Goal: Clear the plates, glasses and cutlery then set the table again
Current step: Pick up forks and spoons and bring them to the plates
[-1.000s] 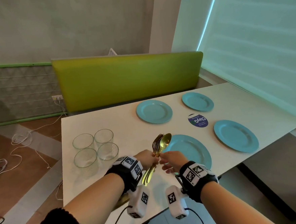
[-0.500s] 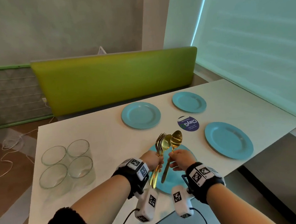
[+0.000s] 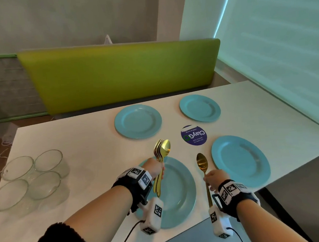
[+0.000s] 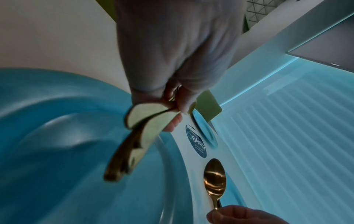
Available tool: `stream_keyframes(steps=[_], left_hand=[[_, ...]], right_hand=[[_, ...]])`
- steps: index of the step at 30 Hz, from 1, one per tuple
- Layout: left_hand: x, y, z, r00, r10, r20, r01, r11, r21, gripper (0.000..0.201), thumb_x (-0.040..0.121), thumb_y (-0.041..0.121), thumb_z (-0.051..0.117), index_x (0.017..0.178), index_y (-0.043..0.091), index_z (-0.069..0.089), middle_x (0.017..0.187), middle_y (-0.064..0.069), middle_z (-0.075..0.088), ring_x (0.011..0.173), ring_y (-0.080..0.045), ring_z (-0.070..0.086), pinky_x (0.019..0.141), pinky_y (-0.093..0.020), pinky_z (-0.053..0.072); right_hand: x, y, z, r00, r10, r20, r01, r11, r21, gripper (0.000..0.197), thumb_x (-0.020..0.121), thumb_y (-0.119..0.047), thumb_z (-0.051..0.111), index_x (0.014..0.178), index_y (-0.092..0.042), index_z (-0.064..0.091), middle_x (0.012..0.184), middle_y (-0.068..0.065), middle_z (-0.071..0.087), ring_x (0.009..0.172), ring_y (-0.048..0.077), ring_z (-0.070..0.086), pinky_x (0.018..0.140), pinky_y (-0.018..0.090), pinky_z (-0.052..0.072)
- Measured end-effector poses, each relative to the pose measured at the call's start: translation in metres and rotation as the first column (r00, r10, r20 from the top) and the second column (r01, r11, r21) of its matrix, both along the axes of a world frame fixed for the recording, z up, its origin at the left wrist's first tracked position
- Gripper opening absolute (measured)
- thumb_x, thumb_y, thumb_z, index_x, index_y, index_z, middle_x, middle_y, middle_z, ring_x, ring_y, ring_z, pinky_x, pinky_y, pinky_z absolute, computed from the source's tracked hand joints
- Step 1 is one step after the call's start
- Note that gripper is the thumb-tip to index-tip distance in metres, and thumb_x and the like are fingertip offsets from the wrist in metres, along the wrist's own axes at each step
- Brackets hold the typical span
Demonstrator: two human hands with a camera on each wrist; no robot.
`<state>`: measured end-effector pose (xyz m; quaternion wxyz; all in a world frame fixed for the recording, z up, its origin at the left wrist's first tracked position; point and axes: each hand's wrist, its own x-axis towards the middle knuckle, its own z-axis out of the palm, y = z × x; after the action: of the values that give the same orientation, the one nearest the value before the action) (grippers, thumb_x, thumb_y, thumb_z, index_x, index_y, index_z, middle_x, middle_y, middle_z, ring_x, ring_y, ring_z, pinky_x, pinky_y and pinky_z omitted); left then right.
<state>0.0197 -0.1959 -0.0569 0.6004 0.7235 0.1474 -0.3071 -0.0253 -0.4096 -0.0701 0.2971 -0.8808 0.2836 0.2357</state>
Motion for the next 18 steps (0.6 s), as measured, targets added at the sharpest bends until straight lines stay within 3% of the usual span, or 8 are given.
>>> stream_keyframes(steps=[3, 4, 6, 8, 11, 14, 18], left_hand=[[0.000, -0.008, -0.004, 1.000, 0.020, 0.001, -0.020, 1.000, 0.010, 0.034, 0.097, 0.003, 0.042, 0.063, 0.007, 0.046, 0.061, -0.007, 0.044, 0.052, -0.018, 0.043, 0.053, -0.027, 0.040], [0.000, -0.010, -0.005, 1.000, 0.029, 0.000, -0.029, 0.999, 0.015, 0.034, 0.097, 0.003, 0.042, 0.063, 0.007, 0.046, 0.061, -0.007, 0.045, 0.052, -0.018, 0.043, 0.053, -0.027, 0.040], [0.001, -0.010, -0.005, 0.999, 0.039, 0.005, -0.039, 0.999, 0.024, 0.034, 0.097, 0.004, 0.042, 0.063, 0.007, 0.046, 0.061, -0.007, 0.045, 0.052, -0.018, 0.043, 0.053, -0.026, 0.041], [0.002, -0.009, -0.003, 0.998, 0.061, 0.006, -0.061, 0.998, 0.029, 0.034, 0.097, 0.004, 0.041, 0.064, 0.007, 0.045, 0.061, -0.007, 0.045, 0.051, -0.018, 0.043, 0.051, -0.025, 0.041], [0.004, -0.006, -0.003, 0.995, 0.098, 0.011, -0.099, 0.994, 0.042, 0.032, 0.098, 0.003, 0.041, 0.066, 0.007, 0.045, 0.061, -0.006, 0.045, 0.050, -0.017, 0.043, 0.048, -0.023, 0.041], [0.005, -0.006, -0.002, 0.992, 0.121, 0.017, -0.122, 0.991, 0.047, 0.032, 0.098, 0.003, 0.041, 0.066, 0.006, 0.046, 0.062, -0.007, 0.045, 0.051, -0.018, 0.044, 0.051, -0.025, 0.041], [0.007, -0.008, 0.000, 0.988, 0.156, 0.023, -0.157, 0.986, 0.063, 0.033, 0.097, 0.004, 0.042, 0.065, 0.007, 0.047, 0.062, -0.007, 0.046, 0.052, -0.017, 0.044, 0.051, -0.024, 0.041]], right_hand=[[0.004, -0.001, -0.006, 0.990, 0.121, -0.076, -0.129, 0.986, -0.109, 0.030, 0.093, -0.025, 0.050, 0.111, -0.009, 0.066, 0.107, 0.008, 0.069, 0.100, 0.024, 0.065, 0.089, 0.032, 0.053], [0.006, -0.001, -0.010, 0.988, 0.138, -0.072, -0.147, 0.981, -0.127, 0.031, 0.093, -0.026, 0.050, 0.113, -0.009, 0.066, 0.109, 0.008, 0.068, 0.102, 0.023, 0.064, 0.091, 0.031, 0.051], [0.011, -0.002, -0.018, 0.991, 0.126, -0.049, -0.130, 0.989, -0.078, 0.030, 0.091, -0.024, 0.055, 0.114, -0.009, 0.066, 0.097, 0.007, 0.064, 0.088, 0.020, 0.059, 0.079, 0.026, 0.048], [0.016, -0.002, -0.023, 0.994, 0.101, -0.033, -0.102, 0.994, -0.036, 0.029, 0.088, -0.022, 0.059, 0.112, -0.008, 0.067, 0.096, 0.007, 0.066, 0.079, 0.017, 0.053, 0.071, 0.024, 0.044], [0.023, 0.002, -0.025, 0.992, 0.125, -0.036, -0.127, 0.990, -0.057, 0.029, 0.088, -0.022, 0.058, 0.112, -0.009, 0.068, 0.114, 0.010, 0.068, 0.083, 0.015, 0.054, 0.075, 0.022, 0.045], [0.027, 0.005, -0.025, 0.988, 0.149, -0.045, -0.154, 0.976, -0.156, 0.027, 0.087, -0.024, 0.057, 0.106, -0.010, 0.070, 0.108, 0.009, 0.071, 0.096, 0.021, 0.066, 0.089, 0.027, 0.052], [0.030, 0.009, -0.031, 0.983, 0.171, -0.059, -0.180, 0.964, -0.195, 0.024, 0.083, -0.025, 0.058, 0.097, -0.010, 0.071, 0.098, 0.008, 0.072, 0.092, 0.022, 0.068, 0.082, 0.027, 0.055]])
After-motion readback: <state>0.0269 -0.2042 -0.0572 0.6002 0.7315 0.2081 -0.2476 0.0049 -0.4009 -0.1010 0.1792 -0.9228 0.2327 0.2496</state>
